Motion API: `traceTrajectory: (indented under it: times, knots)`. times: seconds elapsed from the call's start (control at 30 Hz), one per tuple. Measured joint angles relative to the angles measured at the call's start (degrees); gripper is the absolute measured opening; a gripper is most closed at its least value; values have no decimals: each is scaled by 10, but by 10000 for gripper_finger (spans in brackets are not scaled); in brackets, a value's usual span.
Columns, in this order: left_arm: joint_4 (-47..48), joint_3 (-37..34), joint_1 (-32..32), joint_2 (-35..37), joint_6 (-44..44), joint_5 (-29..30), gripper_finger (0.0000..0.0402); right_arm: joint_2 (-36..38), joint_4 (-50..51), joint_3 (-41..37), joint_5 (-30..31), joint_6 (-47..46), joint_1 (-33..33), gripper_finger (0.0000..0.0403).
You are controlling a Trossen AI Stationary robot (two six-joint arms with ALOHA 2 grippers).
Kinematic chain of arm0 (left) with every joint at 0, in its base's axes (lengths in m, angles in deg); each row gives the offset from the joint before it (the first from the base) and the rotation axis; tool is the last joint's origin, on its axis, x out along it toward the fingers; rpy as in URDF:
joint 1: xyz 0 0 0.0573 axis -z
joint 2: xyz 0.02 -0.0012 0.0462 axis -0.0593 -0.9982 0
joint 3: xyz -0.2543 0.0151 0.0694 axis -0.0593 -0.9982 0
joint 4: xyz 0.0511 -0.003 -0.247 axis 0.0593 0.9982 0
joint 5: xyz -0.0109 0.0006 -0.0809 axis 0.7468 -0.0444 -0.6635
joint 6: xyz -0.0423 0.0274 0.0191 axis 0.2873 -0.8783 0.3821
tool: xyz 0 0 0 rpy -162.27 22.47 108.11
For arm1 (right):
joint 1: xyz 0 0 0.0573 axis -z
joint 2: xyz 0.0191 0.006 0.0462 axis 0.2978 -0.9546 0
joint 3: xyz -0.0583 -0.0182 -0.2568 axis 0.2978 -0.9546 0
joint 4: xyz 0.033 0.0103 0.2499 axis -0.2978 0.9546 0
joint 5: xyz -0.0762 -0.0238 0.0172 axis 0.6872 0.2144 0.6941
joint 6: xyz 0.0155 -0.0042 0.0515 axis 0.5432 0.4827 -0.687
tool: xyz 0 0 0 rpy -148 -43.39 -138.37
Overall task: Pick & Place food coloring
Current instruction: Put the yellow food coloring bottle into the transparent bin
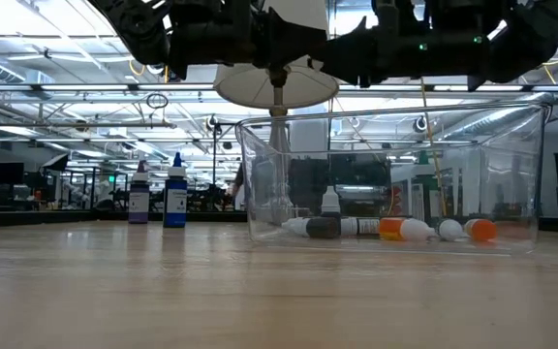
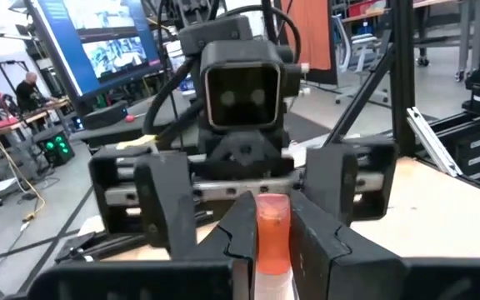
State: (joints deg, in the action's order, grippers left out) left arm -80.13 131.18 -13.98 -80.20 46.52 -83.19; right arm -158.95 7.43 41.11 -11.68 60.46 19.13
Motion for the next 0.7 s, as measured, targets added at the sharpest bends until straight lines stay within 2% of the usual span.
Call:
traceTrajectory:
  times: [0.2,0.33,0.43,0.57,0.7]
  knots:
    - [0,0,0,0,-2,0,46,-1,5,0,0,4,0,215]
    - [0,0,0,0,-2,0,46,-1,6,0,1,5,0,182]
    - [0,0,0,0,-2,0,46,-1,14,0,1,16,0,138]
    - [3,0,0,0,0,0,46,-1,35,0,2,34,0,39]
    - [7,0,0,-1,9,0,46,4,66,1,4,43,-5,37]
